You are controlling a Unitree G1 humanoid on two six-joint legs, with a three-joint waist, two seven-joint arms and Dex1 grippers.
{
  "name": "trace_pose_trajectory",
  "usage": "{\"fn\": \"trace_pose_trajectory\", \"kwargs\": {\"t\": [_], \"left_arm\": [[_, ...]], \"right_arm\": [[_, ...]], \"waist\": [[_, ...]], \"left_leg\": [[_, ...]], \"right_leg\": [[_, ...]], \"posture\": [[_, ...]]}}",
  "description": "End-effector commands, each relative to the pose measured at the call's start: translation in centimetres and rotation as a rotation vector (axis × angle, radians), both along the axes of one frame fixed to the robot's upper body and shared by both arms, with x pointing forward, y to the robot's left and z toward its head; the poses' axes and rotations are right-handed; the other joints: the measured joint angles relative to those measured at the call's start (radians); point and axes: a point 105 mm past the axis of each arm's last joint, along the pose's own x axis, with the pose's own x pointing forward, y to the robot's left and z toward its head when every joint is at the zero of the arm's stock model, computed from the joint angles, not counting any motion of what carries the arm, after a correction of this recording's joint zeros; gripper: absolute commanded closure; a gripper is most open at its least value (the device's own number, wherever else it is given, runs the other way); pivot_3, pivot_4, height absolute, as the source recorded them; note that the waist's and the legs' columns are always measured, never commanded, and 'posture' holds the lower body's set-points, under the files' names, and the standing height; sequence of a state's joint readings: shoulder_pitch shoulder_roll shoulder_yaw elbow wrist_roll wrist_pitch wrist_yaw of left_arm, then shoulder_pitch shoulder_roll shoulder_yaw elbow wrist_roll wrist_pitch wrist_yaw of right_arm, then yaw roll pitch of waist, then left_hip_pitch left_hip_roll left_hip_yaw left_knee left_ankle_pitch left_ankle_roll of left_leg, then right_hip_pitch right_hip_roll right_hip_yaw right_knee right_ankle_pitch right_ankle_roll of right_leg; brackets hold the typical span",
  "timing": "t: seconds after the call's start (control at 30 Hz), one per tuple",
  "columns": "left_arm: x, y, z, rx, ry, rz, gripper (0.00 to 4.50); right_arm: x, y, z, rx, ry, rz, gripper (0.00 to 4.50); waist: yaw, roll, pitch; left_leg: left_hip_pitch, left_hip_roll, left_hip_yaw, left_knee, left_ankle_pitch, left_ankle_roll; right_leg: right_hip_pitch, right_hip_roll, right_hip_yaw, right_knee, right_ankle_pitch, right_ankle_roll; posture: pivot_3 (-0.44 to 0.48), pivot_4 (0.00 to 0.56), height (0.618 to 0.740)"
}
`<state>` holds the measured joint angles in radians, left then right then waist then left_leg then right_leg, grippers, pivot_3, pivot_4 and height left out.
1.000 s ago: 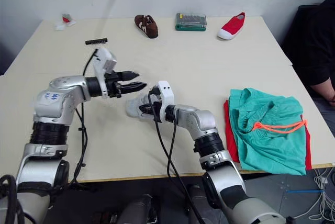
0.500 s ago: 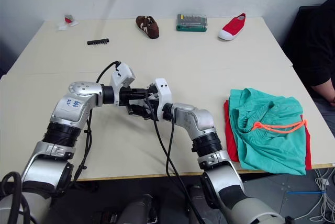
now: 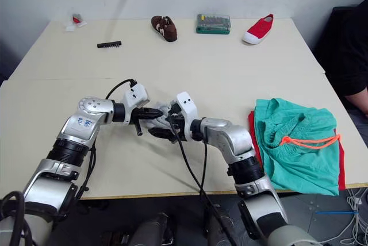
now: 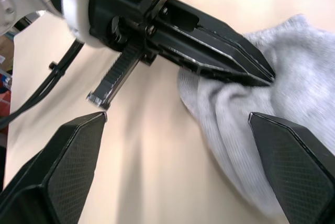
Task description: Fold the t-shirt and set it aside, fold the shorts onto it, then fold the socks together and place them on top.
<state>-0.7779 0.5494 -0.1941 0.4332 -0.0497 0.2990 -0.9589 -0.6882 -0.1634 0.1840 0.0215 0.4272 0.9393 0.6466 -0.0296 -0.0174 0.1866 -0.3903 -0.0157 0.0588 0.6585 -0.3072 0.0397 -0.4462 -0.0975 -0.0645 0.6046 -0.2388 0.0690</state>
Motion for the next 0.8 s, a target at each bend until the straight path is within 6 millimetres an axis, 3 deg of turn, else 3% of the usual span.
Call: {"fn": "trace_pose_trajectory", "kwargs": {"t": [0.03, 0.13, 0.23, 0.43, 0.6, 0.7, 0.8], "left_arm": [[-0.2, 1.2, -1.7, 0.052, 0.034, 0.031, 4.50], [-0.2, 1.3, -1.7, 0.052, 0.032, 0.034, 4.50], [-0.2, 1.4, -1.7, 0.052, 0.030, 0.035, 4.50], [-0.3, 1.7, -1.5, 0.048, 0.020, 0.044, 4.50], [-0.8, 2.2, 0.3, -0.013, 0.013, 0.040, 4.50], [-1.0, 2.8, 1.8, -0.065, 0.017, 0.049, 4.50], [-0.4, 3.2, 4.6, -0.153, -0.012, 0.089, 4.50]], "right_arm": [[1.3, -0.6, 2.7, 0.063, -0.101, -0.049, 0.44], [2.9, -0.2, 3.2, 0.062, -0.152, -0.102, 1.27], [3.3, 1.1, 3.0, 0.035, -0.208, -0.096, 2.39], [3.8, 2.6, 0.3, -0.087, -0.313, -0.096, 4.46], [4.3, 2.0, -2.8, -0.203, -0.337, -0.117, 4.49], [4.6, 1.9, -3.5, -0.216, -0.326, -0.129, 4.49], [4.6, 1.9, -3.8, -0.223, -0.319, -0.126, 4.49]], "waist": [[-0.001, 0.000, 0.000], [-0.002, 0.000, 0.000], [-0.002, 0.000, 0.000], [-0.003, 0.000, 0.000], [-0.008, 0.000, 0.000], [-0.009, 0.000, 0.000], [-0.007, 0.000, 0.000]], "left_leg": [[0.000, 0.000, 0.000, 0.000, 0.000, 0.000], [0.001, 0.000, 0.000, 0.000, 0.001, 0.000], [0.002, 0.000, 0.000, 0.000, 0.002, -0.002], [0.002, 0.000, 0.001, 0.000, 0.003, -0.003], [0.002, 0.000, 0.001, 0.000, 0.004, -0.004], [0.003, 0.000, 0.001, 0.000, 0.004, -0.004], [0.003, 0.000, 0.000, 0.000, 0.004, -0.003]], "right_leg": [[0.000, 0.000, 0.000, 0.000, 0.000, 0.000], [0.000, 0.000, 0.000, -0.001, 0.000, 0.000], [0.000, 0.000, 0.000, 0.001, 0.000, -0.001], [0.000, 0.000, 0.000, 0.005, -0.001, -0.001], [0.000, 0.000, 0.000, 0.005, -0.001, -0.001], [0.000, 0.001, 0.000, 0.006, -0.001, -0.001], [0.000, 0.001, 0.000, 0.006, -0.001, -0.001]], "posture": [[0.000, 0.150, 0.740], [0.000, 0.150, 0.740], [0.000, 0.150, 0.740], [0.000, 0.150, 0.740], [0.000, 0.150, 0.740], [0.000, 0.150, 0.740], [0.000, 0.150, 0.740]]}}
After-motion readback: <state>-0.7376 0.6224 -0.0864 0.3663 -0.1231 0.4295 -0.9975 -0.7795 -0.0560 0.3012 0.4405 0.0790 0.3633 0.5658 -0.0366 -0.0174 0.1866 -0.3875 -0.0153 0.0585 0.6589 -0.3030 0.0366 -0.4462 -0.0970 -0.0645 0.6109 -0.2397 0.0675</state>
